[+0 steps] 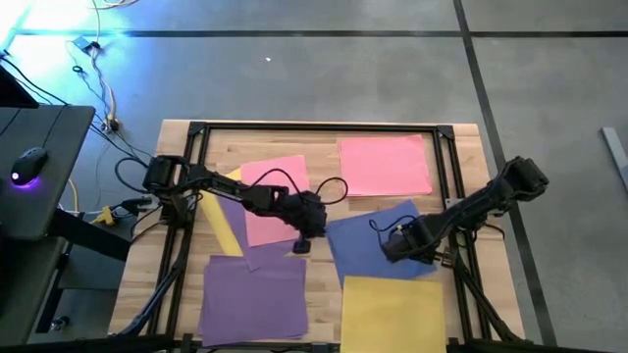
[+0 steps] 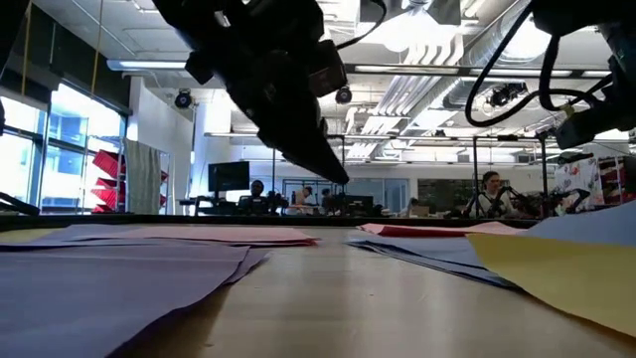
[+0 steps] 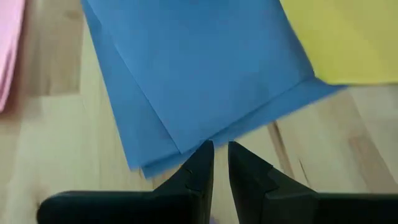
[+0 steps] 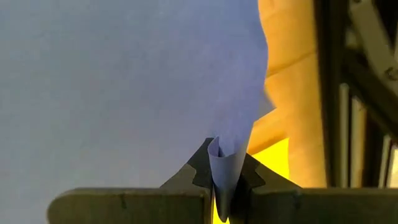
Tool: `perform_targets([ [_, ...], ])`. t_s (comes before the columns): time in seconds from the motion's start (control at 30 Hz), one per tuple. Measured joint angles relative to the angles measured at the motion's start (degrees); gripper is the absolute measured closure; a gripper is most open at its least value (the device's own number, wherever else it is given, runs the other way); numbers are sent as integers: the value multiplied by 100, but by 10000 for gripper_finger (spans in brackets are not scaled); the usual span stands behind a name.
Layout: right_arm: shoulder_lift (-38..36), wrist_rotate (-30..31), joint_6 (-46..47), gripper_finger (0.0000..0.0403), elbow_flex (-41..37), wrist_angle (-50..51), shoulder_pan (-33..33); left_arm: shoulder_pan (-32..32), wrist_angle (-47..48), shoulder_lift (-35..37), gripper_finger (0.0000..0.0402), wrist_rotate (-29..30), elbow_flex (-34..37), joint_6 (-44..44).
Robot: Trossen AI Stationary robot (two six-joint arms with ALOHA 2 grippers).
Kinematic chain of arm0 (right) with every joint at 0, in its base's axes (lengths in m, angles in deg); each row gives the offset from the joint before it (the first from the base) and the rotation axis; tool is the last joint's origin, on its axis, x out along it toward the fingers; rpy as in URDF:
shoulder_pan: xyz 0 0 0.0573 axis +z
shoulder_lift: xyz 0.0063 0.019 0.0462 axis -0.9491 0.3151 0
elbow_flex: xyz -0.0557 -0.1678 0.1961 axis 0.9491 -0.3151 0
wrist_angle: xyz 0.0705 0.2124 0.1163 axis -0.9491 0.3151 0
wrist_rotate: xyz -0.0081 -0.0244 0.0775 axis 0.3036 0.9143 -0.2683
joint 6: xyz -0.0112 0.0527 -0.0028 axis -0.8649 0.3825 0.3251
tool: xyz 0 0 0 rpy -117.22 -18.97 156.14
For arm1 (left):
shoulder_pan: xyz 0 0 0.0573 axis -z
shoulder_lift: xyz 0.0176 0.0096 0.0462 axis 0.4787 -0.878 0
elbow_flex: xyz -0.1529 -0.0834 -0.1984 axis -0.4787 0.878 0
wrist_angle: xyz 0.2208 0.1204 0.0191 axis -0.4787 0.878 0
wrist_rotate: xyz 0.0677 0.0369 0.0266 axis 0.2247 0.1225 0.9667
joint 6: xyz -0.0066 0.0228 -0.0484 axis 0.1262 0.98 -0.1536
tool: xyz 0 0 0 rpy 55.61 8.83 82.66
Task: Organize paper
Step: Stack the blue paper on the middle right of the table
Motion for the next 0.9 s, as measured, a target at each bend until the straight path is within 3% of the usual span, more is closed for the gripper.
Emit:
perform_targets([
  [0.3, -403, 395, -72, 403, 2, 290, -480, 4, 307, 0, 376, -65, 0, 476],
  [0.67, -553, 315, -46, 403, 4, 812, -529, 112, -66, -160, 376, -358, -2, 484],
  [0.9, -553, 260, -7, 403, 4, 533, -646, 179, -128, -517, 376, -250, 0, 489],
])
